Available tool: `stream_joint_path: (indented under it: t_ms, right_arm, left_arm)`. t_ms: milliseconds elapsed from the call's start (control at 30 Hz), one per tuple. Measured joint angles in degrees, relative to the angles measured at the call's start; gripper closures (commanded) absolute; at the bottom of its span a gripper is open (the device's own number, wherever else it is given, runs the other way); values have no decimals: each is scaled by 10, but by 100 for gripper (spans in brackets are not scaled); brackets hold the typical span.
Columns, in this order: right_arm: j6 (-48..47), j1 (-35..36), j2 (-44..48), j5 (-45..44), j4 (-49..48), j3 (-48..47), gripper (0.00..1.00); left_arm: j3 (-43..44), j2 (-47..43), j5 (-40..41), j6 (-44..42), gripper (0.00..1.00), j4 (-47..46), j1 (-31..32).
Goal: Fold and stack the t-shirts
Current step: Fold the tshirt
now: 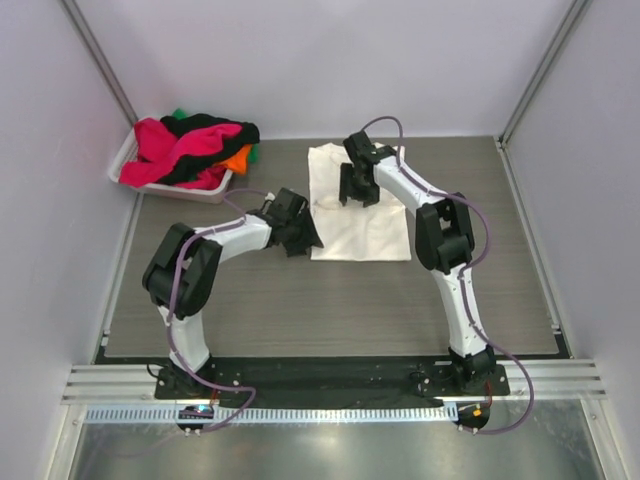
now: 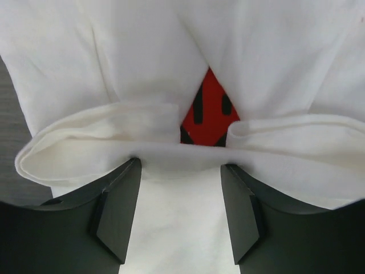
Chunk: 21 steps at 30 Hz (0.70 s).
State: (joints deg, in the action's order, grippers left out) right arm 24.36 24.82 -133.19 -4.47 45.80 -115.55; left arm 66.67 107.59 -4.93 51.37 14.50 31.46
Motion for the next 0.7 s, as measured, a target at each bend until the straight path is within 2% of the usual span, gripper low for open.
stream_joint_path:
  t_ms: [200, 267, 333, 400, 533, 667, 700]
  right_arm:
    - [-20, -3, -137, -35, 57, -242, 31]
    - [-25, -4, -162, -40, 56, -291, 31]
    - [-31, -6, -155, -43, 54, -294, 30]
    - [-34, -9, -117, -47, 30, -243, 31]
    - [-31, -17, 25, -49, -1, -70, 33]
    - [-3, -43, 200, -12, -52, 115, 51]
    - [6, -56, 244, 7, -70, 163, 63]
  left_arm:
    - [-44, -25, 19, 11, 48, -37, 17]
    - [-61, -39, 23, 12, 46, -38, 23]
    - [-75, -57, 32, 11, 43, -24, 26]
    - [-81, -73, 46, 9, 42, 7, 29]
    - [-66, -99, 79, 3, 44, 74, 32]
    - [-20, -111, 89, -5, 48, 98, 34]
    - [-9, -110, 87, -7, 49, 98, 35]
